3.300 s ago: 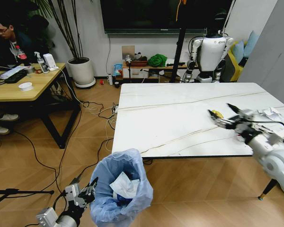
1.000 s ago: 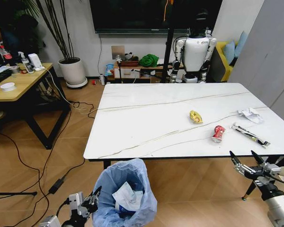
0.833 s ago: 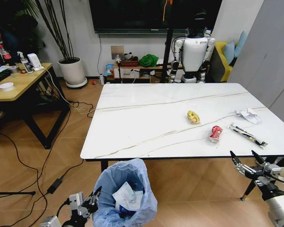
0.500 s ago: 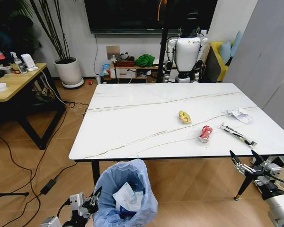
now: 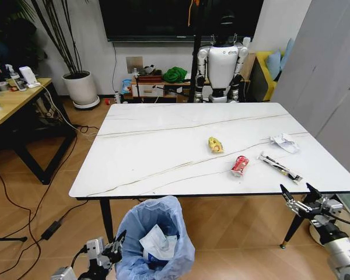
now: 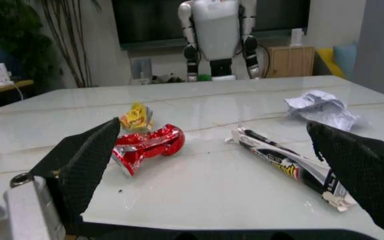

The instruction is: Pick up the trash bin and place the trash from the table into it.

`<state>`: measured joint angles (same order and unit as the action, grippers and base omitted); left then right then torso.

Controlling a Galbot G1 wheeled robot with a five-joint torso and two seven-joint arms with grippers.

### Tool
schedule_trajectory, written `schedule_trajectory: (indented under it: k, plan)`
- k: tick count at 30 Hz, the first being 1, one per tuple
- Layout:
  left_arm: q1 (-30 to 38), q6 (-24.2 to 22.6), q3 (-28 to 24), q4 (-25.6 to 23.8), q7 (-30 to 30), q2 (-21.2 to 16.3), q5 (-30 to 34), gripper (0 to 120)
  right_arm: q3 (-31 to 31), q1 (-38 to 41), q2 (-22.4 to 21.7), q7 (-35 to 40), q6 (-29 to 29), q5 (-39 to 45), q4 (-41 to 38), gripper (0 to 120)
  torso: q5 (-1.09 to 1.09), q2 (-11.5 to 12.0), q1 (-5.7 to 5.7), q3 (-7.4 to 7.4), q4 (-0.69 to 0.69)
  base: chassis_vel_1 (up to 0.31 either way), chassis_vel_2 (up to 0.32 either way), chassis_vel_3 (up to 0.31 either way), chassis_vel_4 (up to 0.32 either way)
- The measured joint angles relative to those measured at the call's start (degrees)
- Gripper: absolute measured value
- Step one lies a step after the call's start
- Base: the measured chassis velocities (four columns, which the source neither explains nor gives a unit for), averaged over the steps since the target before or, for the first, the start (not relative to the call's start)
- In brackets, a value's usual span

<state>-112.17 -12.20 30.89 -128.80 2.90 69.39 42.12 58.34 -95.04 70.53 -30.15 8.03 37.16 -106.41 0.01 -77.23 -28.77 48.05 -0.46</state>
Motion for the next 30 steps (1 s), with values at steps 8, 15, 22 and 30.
schedule_trajectory:
  k: [8,15,22,30]
  plan:
    - [-2.66,0.03,1.72,-2.26,0.07,-0.30,-0.07,0,-9.95,2.68,-10.05,8.46,-1.12,-0.20,-1.01,100,-0.03,0.00,0.00,0.00,0.02,-0.016,-0.017,0.019,0.010]
    - [-4.24,0.10,2.77,-2.83,0.06,-0.40,-0.11,0,-18.42,7.18,-14.29,13.70,-4.56,1.33,-0.50,100,0.01,0.00,0.00,0.00,0.00,0.000,0.000,0.000,0.000]
    - [-5.08,0.16,3.63,-3.04,0.04,0.39,-0.55,0,-26.90,13.94,-17.22,16.52,-6.44,2.75,2.75,100,-0.01,0.00,0.00,0.00,0.01,0.000,0.000,0.000,0.000]
    - [-5.23,0.17,4.52,-3.08,0.02,1.31,-0.90,0,-34.88,21.59,-18.97,25.53,-9.08,8.22,4.73,100,-0.02,0.00,0.00,0.00,0.01,0.000,0.000,0.000,0.000]
